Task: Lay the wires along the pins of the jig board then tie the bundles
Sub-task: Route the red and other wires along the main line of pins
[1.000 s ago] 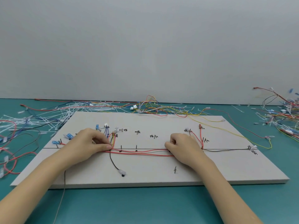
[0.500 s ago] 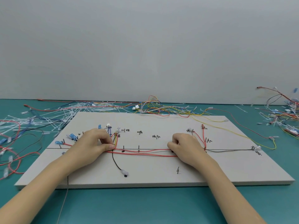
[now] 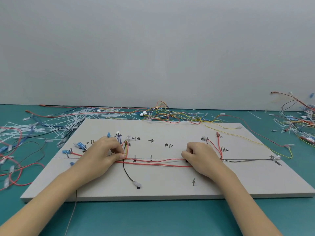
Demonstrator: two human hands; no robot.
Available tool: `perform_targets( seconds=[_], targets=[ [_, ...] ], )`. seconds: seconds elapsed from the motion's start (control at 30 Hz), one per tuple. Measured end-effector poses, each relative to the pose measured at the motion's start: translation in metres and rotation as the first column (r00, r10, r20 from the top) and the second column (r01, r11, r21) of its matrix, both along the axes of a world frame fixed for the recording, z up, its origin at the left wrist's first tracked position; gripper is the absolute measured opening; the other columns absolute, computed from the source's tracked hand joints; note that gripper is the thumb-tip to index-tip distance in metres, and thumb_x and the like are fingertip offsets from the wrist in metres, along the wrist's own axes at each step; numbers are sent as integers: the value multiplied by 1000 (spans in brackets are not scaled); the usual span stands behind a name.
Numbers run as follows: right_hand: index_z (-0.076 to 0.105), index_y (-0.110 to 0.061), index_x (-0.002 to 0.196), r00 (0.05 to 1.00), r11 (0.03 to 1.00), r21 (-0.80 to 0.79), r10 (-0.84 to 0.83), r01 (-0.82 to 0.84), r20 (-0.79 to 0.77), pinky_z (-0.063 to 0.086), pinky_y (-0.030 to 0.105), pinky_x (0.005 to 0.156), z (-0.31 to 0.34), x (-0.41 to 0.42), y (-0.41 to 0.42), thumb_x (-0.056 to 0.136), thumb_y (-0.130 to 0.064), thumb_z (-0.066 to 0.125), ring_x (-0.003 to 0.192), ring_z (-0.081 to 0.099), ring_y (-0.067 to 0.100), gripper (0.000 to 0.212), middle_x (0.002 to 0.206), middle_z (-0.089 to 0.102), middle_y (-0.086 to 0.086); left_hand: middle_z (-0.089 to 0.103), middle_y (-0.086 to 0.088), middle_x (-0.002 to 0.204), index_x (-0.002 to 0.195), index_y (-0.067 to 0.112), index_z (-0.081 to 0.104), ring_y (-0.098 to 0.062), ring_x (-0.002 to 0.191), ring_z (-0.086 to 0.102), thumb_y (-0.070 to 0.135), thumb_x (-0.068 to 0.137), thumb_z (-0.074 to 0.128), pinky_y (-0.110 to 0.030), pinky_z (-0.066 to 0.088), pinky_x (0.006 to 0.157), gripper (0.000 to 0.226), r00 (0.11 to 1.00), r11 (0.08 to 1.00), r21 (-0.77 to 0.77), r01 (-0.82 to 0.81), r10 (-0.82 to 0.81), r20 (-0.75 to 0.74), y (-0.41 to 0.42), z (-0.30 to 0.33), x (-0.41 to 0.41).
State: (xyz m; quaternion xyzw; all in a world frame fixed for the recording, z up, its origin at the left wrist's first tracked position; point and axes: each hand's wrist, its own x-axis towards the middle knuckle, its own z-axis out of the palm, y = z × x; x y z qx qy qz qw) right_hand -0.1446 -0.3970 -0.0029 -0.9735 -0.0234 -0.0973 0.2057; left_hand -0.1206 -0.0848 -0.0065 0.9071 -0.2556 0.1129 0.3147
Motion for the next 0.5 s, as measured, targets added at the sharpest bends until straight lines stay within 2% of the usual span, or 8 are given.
perform_targets(
  seconds=[0.17, 0.33, 0.5],
  targets=[
    [41, -17, 59, 991, 997, 63, -27, 35, -131, 30, 30, 55, 4, -2, -27, 84, -25, 55, 59, 44, 18, 30, 56, 49, -5, 61, 17, 75, 70, 33, 65, -3, 85, 51, 19, 82, 76, -13, 35, 73, 21, 999, 999, -21, 37, -37, 4, -20, -5, -6],
    [36, -17, 54, 974, 989, 136, -32, 63, -225, 28, 29, 52, 7, 3, -42, 82, -22, 57, 50, 36, 15, 36, 44, 37, -7, 60, 18, 76, 71, 33, 64, -2, 85, 51, 19, 82, 76, -17, 38, 76, 21, 999, 999, -22, 44, -44, 4, -32, -5, -8],
    [34, -18, 53, 964, 982, 154, -67, 109, -257, 27, 30, 54, 10, 1, -58, 82, -22, 57, 52, 33, 18, 37, 51, 36, -3, 61, 15, 77, 72, 30, 65, -1, 85, 51, 19, 82, 75, -15, 37, 75, 18, 998, 998, -31, 61, -61, -4, -49, -5, -8]
  ],
)
